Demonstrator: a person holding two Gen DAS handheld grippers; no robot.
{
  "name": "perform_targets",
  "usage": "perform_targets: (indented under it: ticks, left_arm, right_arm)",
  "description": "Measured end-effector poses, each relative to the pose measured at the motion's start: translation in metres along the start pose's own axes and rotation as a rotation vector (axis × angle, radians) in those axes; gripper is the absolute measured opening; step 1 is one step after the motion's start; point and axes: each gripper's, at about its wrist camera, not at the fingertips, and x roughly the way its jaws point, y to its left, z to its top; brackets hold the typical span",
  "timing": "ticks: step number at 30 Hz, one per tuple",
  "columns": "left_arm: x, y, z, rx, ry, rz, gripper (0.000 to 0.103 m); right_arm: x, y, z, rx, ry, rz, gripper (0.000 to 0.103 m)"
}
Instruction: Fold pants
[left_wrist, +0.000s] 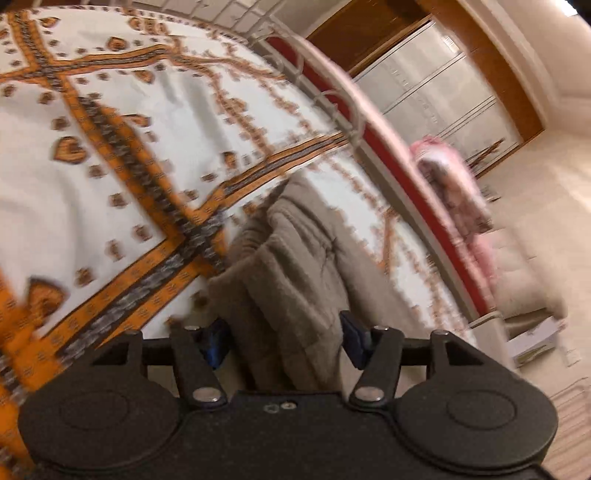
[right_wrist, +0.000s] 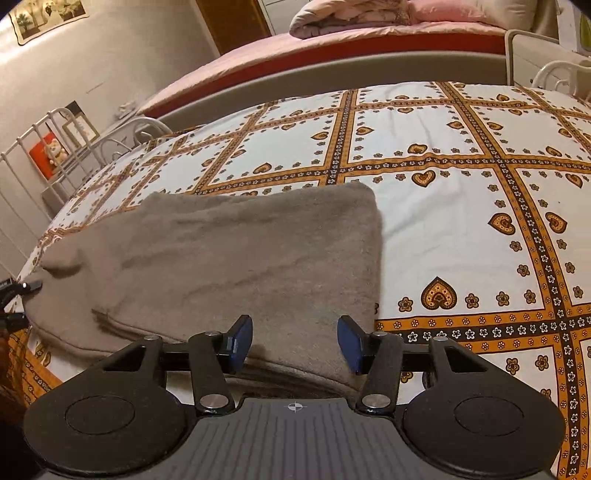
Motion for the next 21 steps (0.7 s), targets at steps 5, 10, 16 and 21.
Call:
perform_targets:
  ticks: [5, 10, 16, 21]
  left_arm:
    - [0.027, 0.008, 0.008, 0.013, -0.011, -0.100, 0.055]
    - [0.018, 0.004, 0.000, -0.026, 0.012, -0.204, 0.060]
    - [0.040, 0.010, 0.004, -0.042, 0.008, -0.183, 0.044]
    - [0.048, -0.030, 0.017, 0.042, -0.019, -0.084, 0.026]
  right_arm:
    - [0.000, -0.002, 0.000, 0.003, -0.003, -0.005, 0.052]
    - [-0.003, -0.005, 0.003, 0.013, -0.009, -0.013, 0.052]
    - [0.001, -0.011, 0.005, 0.028, -0.001, -0.005, 0.052]
    - [-0.004, -0.019, 0.023, 0.041, -0.028, -0.011, 0.052]
